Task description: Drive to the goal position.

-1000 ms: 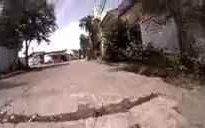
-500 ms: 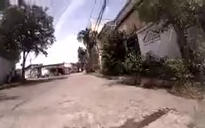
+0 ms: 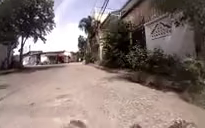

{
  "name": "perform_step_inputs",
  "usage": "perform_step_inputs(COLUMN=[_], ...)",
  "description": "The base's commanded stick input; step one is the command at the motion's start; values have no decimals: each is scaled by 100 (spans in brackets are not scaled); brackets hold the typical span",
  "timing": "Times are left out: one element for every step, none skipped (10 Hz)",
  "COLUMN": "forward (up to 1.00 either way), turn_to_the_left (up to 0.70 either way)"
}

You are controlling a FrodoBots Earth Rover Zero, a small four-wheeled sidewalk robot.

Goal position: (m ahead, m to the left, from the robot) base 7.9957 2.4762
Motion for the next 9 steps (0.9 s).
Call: perform_step_inputs(forward=[70, 70, 70, 70, 70, 70, 70, 70, 70], turn_to_the_left=[15, 31, 35, 15, 0, 0, 0, 0, 0])
